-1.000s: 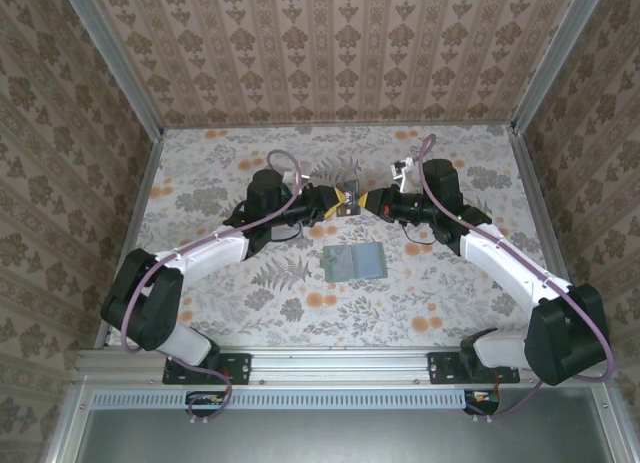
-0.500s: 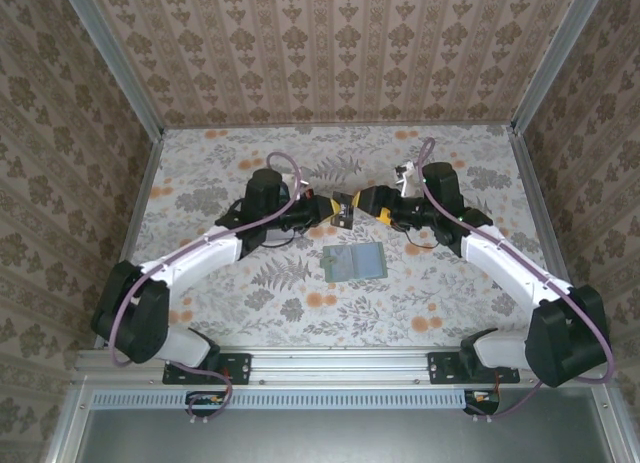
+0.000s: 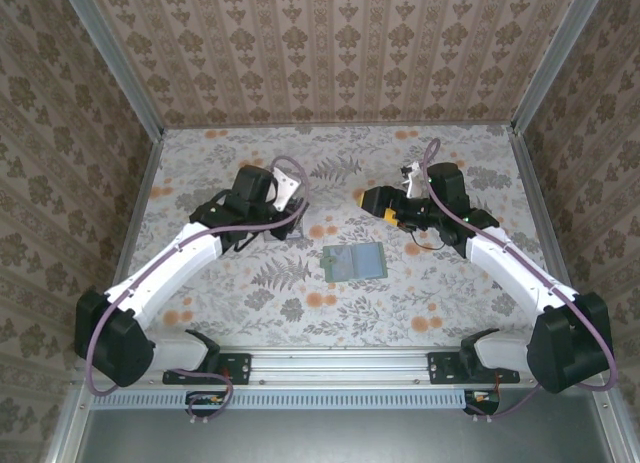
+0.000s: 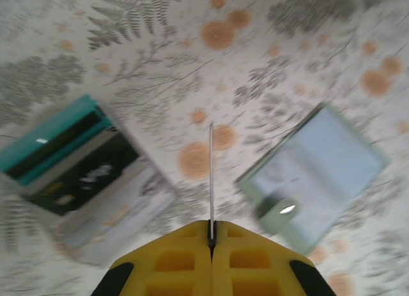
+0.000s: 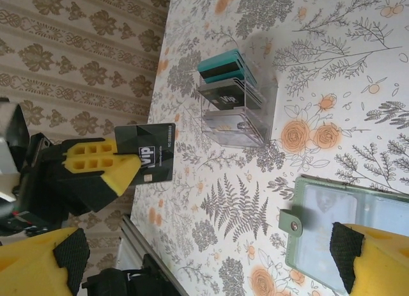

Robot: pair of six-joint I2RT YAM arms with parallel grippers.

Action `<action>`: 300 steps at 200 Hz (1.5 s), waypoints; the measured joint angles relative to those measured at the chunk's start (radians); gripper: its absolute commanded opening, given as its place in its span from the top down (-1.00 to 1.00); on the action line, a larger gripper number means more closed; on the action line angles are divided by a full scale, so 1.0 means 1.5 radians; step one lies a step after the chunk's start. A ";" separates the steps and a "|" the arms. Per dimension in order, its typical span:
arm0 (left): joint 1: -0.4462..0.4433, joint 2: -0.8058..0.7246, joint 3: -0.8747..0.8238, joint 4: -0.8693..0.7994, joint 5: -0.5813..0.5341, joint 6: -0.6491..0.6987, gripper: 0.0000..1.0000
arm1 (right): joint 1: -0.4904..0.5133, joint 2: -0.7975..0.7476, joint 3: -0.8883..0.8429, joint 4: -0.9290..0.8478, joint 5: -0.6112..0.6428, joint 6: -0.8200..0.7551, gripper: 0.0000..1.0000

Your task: Take the credit cards out of the card holder

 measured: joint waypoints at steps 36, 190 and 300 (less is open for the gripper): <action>0.038 -0.003 -0.009 0.002 -0.028 0.217 1.00 | -0.012 -0.005 0.000 -0.011 0.000 -0.009 -0.99; 0.133 0.189 0.035 0.052 0.024 0.599 1.00 | -0.050 -0.039 -0.010 -0.032 0.029 -0.012 -0.99; 0.133 0.235 0.048 0.062 0.029 0.607 1.00 | -0.056 0.003 -0.010 -0.029 0.030 -0.012 -0.99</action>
